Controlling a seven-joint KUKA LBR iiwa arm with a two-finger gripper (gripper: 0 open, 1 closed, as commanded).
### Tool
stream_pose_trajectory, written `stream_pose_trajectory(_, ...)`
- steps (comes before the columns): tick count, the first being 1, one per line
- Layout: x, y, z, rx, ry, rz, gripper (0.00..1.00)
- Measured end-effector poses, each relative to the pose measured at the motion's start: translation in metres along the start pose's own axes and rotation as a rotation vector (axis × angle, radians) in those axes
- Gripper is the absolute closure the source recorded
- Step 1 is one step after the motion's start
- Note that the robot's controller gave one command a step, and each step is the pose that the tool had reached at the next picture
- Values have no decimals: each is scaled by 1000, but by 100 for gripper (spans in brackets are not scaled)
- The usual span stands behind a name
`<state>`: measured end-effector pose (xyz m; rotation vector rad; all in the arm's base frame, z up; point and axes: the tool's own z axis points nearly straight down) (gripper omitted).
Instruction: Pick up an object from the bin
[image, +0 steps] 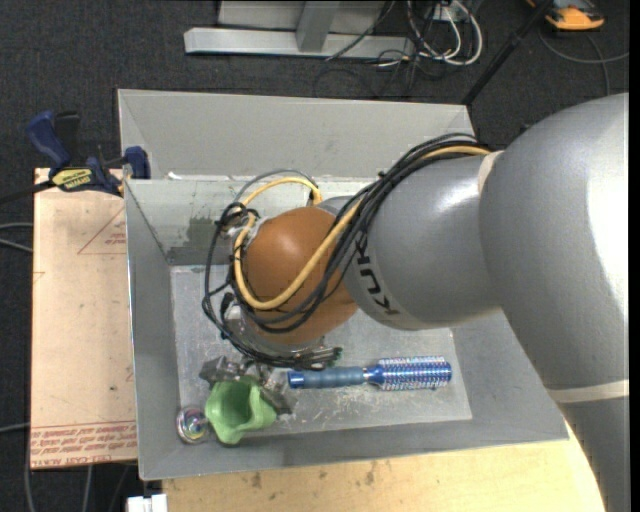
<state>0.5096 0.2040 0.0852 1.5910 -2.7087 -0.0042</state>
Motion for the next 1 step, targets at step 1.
stream_pose_trajectory(1,7,-19,-120,9,-8,-8,100)
